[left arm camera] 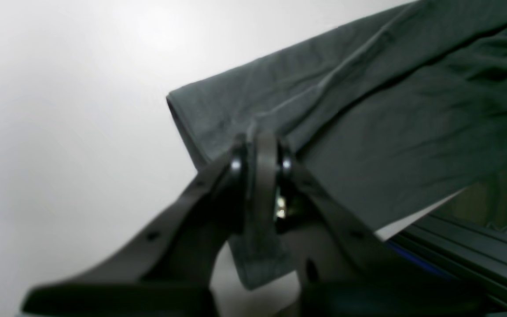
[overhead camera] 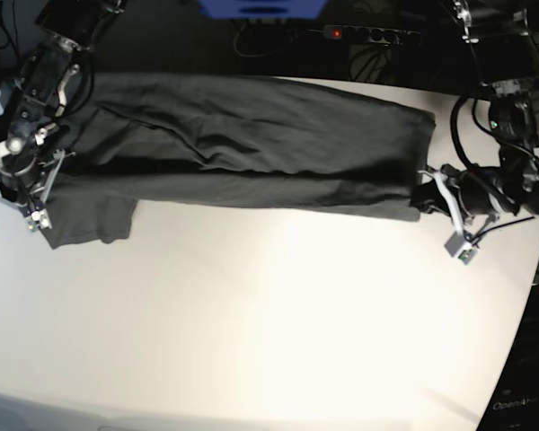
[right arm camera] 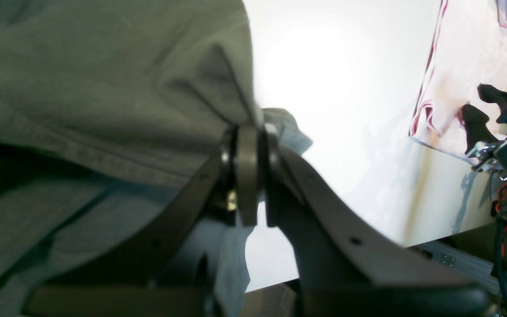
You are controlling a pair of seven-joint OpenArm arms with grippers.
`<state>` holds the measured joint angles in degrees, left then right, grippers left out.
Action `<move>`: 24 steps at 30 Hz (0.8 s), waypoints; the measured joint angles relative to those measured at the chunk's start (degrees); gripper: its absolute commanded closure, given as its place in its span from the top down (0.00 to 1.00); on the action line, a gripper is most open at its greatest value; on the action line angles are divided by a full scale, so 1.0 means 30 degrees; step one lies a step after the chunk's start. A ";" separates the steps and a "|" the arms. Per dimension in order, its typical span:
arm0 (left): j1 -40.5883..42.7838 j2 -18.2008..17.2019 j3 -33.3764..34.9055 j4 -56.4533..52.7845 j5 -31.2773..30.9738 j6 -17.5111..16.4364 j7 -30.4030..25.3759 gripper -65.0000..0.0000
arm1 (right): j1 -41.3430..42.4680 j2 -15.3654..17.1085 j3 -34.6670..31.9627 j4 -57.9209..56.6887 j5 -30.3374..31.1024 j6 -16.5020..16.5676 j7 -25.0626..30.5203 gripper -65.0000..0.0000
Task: Fold the T-shirt properly
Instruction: 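Pull both grippers apart to stretch the folded shirt taut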
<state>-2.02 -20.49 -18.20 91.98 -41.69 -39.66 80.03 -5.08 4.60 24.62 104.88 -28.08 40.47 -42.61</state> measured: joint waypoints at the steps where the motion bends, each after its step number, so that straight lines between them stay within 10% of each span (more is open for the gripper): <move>1: 0.0277 0.0000 0.0000 0.0117 -0.0015 0.0000 0.0051 0.05 | -0.0007 0.0000 0.0000 -0.0007 0.0000 0.0007 0.0000 0.02; 24: 0.1909 -0.2018 -0.0044 0.2623 -0.2849 -0.0007 0.0175 0.05 | -0.0546 -0.0073 0.0015 -0.0095 -0.0080 0.0007 0.1209 0.01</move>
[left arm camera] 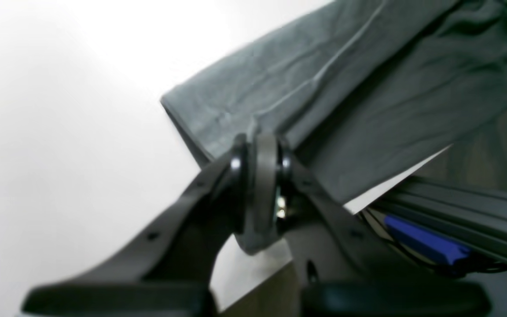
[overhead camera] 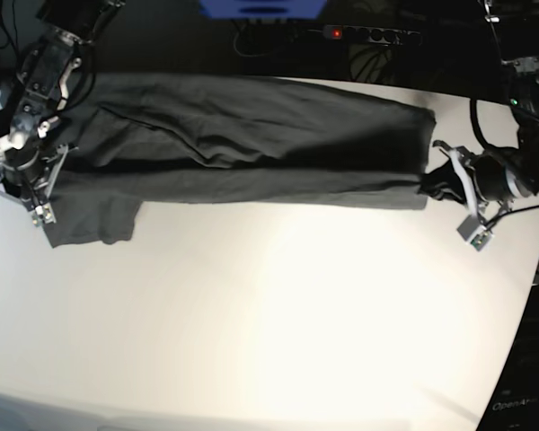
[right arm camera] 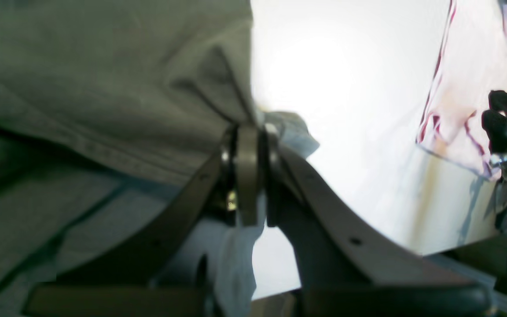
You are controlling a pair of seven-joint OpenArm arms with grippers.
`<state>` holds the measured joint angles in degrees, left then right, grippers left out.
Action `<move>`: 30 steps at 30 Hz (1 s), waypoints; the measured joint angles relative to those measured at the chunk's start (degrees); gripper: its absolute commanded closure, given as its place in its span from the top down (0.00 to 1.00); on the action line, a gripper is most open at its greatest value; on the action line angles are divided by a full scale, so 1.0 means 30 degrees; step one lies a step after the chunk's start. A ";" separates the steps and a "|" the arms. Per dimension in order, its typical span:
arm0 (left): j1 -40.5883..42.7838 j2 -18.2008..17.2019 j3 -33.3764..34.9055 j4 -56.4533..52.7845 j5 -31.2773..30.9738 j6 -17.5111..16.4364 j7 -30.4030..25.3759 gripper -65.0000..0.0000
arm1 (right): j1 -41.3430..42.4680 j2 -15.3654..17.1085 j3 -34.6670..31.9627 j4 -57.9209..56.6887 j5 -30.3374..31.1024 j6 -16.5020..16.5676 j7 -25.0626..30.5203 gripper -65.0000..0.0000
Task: Fold the T-shirt properly
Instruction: 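Pull both grippers apart to stretch the folded shirt taut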
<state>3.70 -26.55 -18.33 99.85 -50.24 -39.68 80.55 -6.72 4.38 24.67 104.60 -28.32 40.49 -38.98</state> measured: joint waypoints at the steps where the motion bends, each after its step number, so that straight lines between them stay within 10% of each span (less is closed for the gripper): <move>1: -0.0022 0.0000 0.0000 0.0000 -0.0007 0.0000 -0.0007 0.05 | 0.0000 0.0000 0.0000 0.0000 0.0000 -0.0007 0.0000 0.01; 30: 0.0299 -0.1625 0.0080 -0.1435 -0.1209 0.0000 -0.0051 0.05 | -0.2776 0.1224 -0.0015 0.1042 -0.0022 0.0029 0.0255 0.01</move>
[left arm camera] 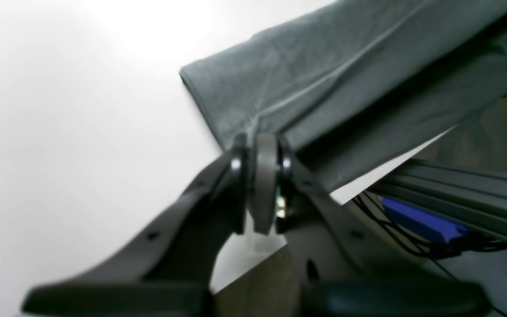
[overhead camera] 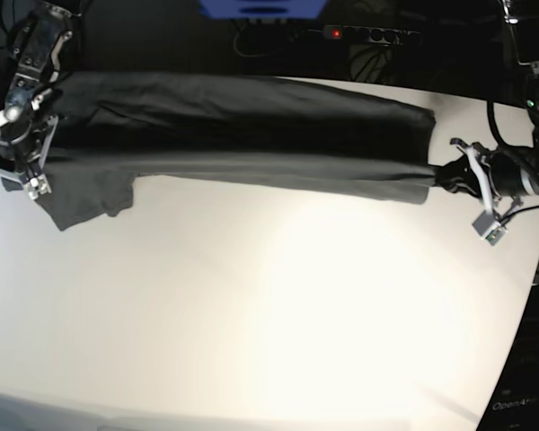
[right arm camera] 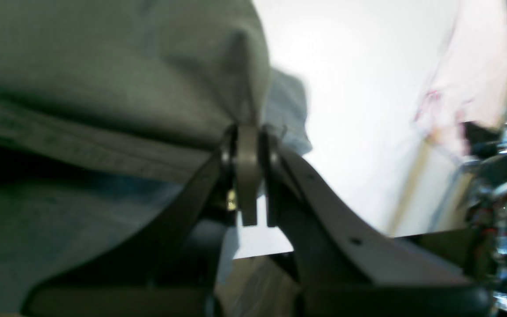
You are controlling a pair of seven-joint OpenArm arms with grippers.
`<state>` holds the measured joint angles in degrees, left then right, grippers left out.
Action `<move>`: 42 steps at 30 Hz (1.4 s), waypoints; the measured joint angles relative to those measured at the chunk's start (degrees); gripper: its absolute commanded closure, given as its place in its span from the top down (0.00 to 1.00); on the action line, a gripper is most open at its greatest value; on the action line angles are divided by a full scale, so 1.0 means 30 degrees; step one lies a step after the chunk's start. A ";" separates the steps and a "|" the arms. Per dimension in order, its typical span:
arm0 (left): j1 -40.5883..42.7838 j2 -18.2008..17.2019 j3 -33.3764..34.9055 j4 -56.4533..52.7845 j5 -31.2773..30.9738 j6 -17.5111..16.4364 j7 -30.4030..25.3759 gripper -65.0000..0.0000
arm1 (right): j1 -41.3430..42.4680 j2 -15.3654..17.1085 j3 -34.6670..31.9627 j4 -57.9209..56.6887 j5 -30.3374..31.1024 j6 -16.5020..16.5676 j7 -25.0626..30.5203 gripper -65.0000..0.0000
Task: Fold the T-shirt properly
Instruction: 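Pull both grippers apart to stretch the folded shirt taut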
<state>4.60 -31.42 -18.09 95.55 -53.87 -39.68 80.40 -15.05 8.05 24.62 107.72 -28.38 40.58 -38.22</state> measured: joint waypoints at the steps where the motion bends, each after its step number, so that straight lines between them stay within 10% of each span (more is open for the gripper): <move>1: 0.0000 0.0000 0.0022 0.0000 0.0000 0.0000 0.0000 0.05 | -0.0160 0.0015 0.0000 0.0204 -0.0117 -0.0036 -0.0022 0.01; 42: 0.0335 -0.0882 0.0998 0.0007 -0.0058 0.0000 0.0000 0.05 | -0.4503 -0.2266 0.1603 0.1209 -0.0328 -0.0022 0.1180 0.01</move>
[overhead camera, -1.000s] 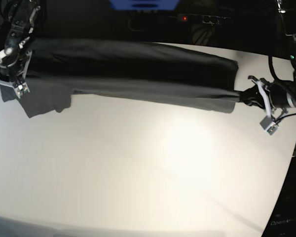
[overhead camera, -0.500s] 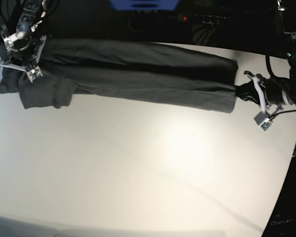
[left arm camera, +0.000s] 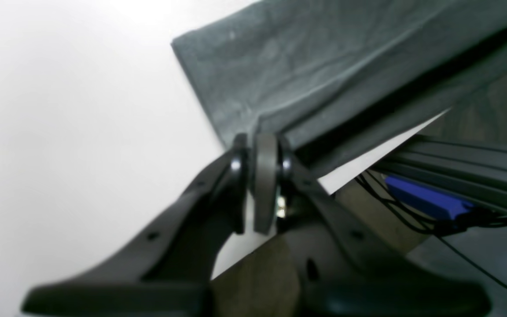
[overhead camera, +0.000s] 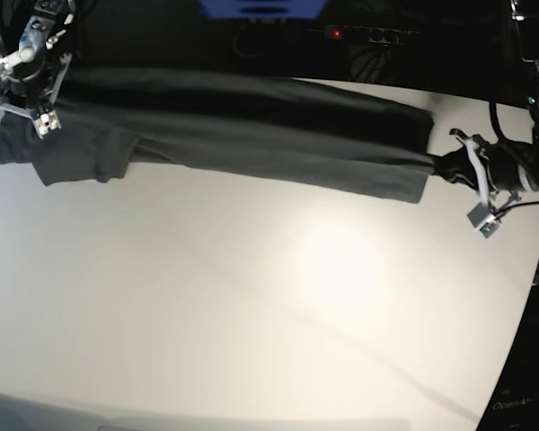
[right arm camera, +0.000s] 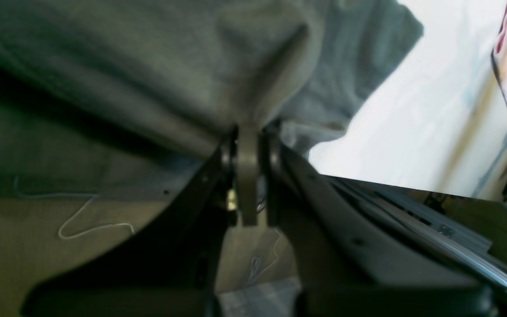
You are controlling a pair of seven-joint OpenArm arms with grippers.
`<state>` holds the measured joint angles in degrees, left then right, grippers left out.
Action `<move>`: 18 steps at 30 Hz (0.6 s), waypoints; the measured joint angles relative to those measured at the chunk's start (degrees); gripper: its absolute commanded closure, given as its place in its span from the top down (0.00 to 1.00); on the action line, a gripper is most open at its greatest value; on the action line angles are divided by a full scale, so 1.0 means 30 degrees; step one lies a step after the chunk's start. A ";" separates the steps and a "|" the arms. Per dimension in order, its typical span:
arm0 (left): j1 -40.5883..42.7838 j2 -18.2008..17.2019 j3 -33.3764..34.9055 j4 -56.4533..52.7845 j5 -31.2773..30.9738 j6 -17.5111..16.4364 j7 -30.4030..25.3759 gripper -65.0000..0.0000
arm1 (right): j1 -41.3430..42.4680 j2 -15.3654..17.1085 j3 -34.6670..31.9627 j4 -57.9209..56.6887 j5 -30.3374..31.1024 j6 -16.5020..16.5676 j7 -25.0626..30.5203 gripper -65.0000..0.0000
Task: Fold the T-shirt properly
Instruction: 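Pull both grippers apart to stretch the folded shirt taut, then move the right gripper inward along the folded edge toward the left gripper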
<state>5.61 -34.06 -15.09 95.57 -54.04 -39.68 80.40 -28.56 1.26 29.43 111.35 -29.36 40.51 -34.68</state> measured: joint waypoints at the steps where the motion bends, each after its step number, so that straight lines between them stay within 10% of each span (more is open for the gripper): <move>1: -0.0007 -0.0051 0.0000 0.0000 0.0007 0.0000 0.0000 0.05 | -0.0022 0.0000 0.0189 0.0000 0.0000 0.0000 0.0022 0.01; 18: 0.1137 0.0036 0.0015 0.0095 0.0940 0.0000 -0.0138 0.05 | 0.0459 -0.0357 -0.1056 -0.2259 -0.0233 -0.0051 -0.0197 0.01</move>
<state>9.02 -33.95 -15.05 95.85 -51.22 -39.68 79.99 -27.18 0.19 26.26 104.57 -30.06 40.36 -35.27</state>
